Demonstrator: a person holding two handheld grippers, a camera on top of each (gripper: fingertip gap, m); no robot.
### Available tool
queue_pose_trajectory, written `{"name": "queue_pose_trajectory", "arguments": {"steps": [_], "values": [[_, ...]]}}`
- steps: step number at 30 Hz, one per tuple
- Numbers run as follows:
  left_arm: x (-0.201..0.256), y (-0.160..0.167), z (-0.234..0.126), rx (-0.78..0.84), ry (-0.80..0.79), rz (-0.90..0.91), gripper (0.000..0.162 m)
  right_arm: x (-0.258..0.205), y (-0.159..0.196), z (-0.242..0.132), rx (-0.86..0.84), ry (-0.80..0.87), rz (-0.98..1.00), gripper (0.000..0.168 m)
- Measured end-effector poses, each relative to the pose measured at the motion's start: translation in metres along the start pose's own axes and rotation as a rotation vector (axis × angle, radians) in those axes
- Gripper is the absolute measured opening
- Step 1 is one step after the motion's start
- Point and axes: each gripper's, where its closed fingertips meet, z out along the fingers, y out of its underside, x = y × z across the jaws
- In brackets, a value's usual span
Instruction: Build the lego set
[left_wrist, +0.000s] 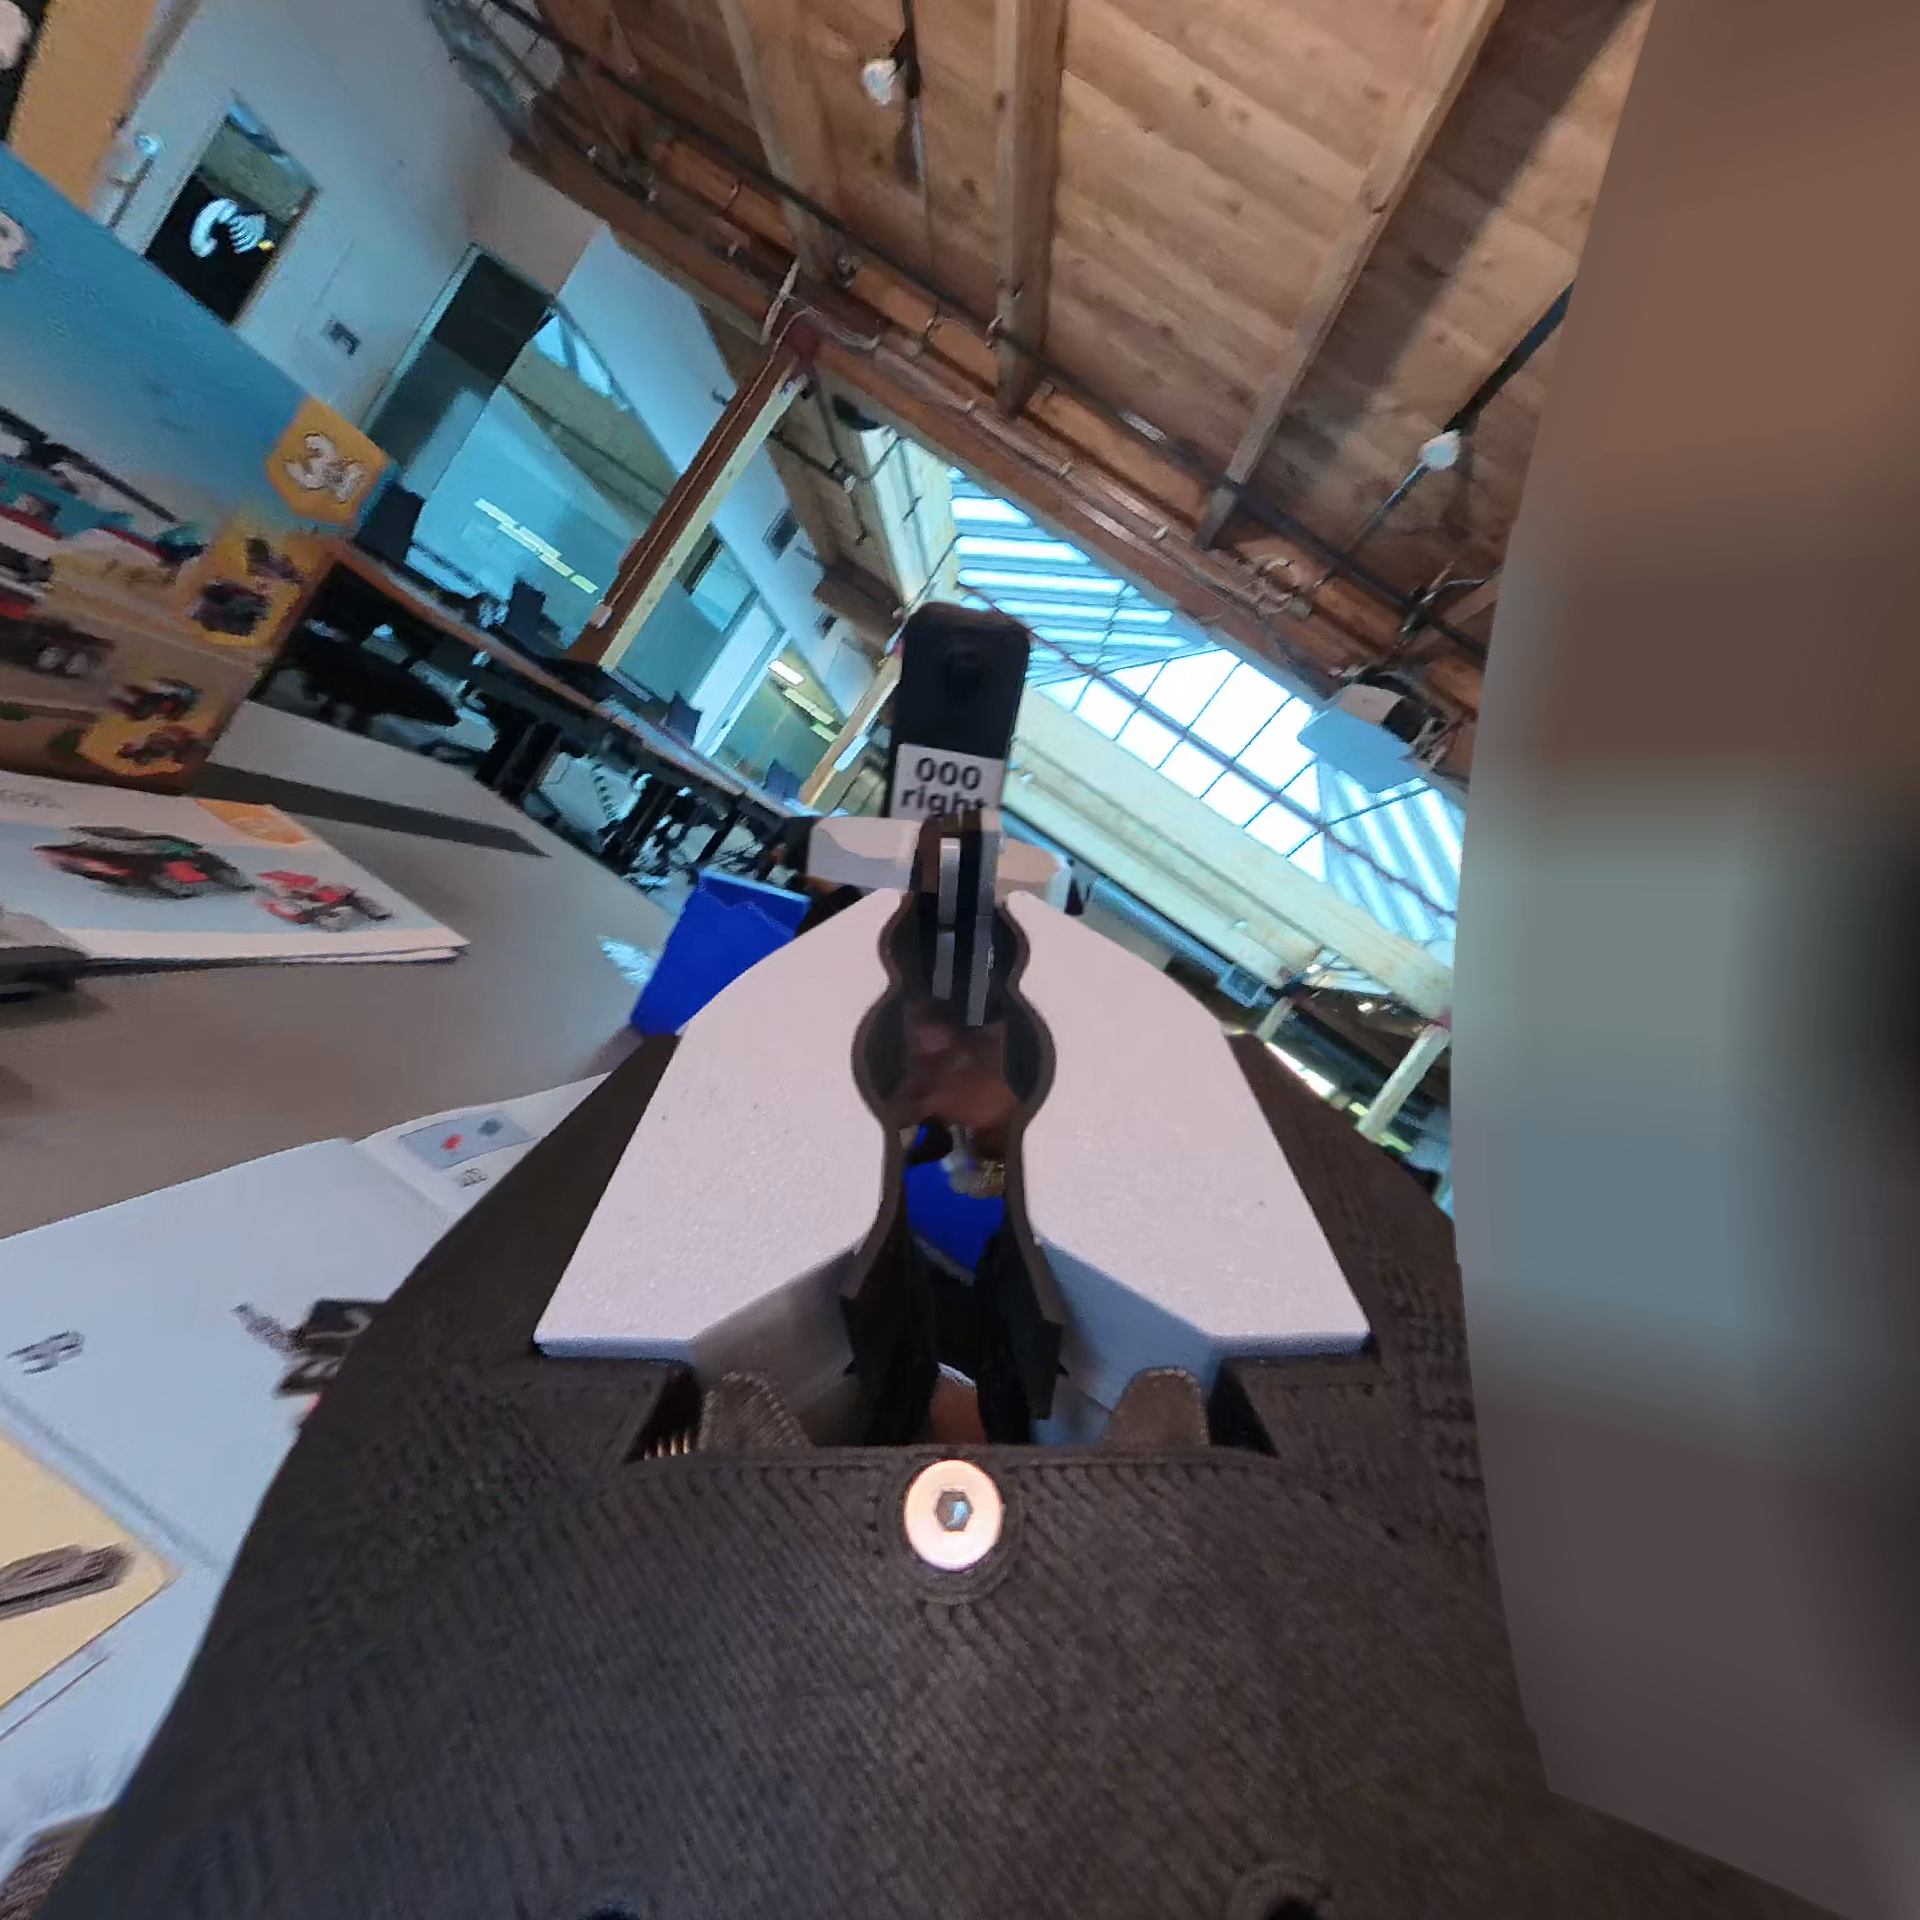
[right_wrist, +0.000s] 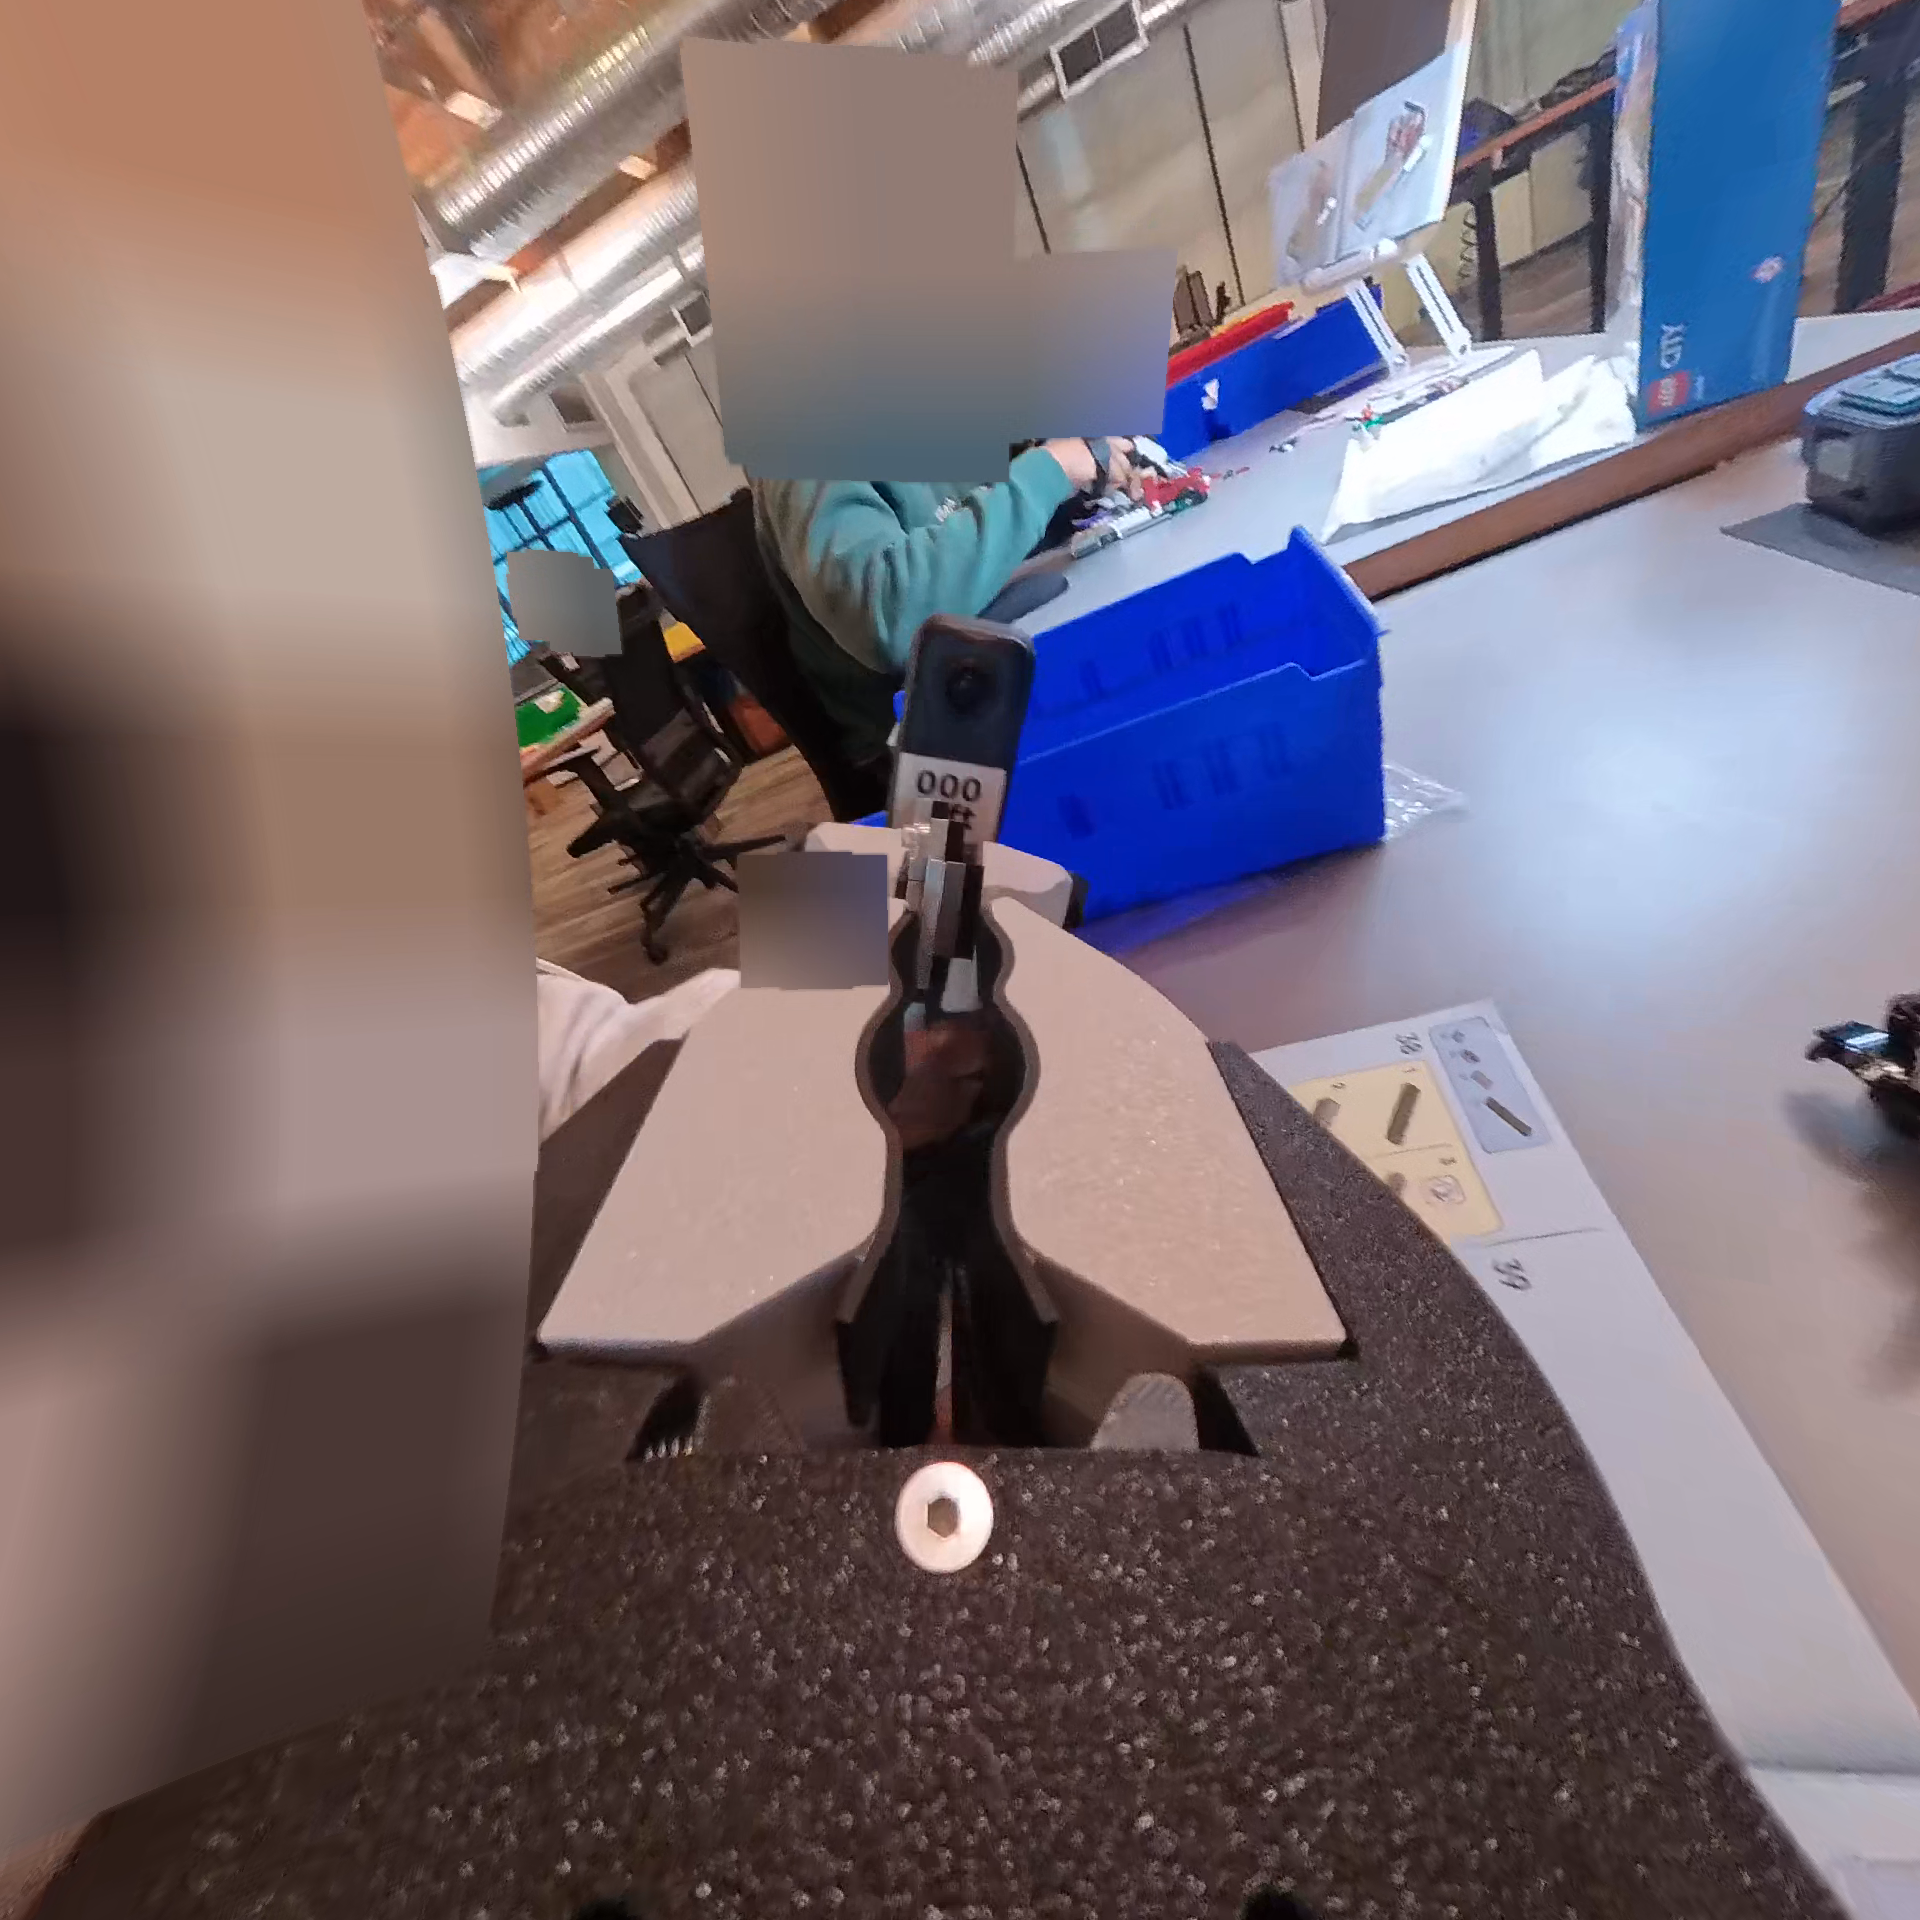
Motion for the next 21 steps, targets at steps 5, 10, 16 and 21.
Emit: {"name": "queue_pose_trajectory", "arguments": {"steps": [5, 10, 16, 21], "values": [[-0.029, -0.037, 0.002, -0.086, -0.15, 0.085, 0.051, 0.041, -0.011, -0.025, 0.036, 0.193, -0.017, 0.01], [-0.112, -0.066, 0.003, -0.445, -0.495, 0.381, 0.053, 0.089, 0.015, -0.042, -0.017, 0.378, -0.022, 0.01], [-0.186, -0.068, 0.008, -0.63, -0.512, 0.473, 0.068, 0.108, 0.03, -0.058, 0.018, 0.457, -0.013, 0.01], [-0.221, -0.032, 0.0, -0.73, -0.449, 0.451, 0.084, 0.114, 0.041, -0.06, -0.026, 0.468, 0.0, 0.01]]}}
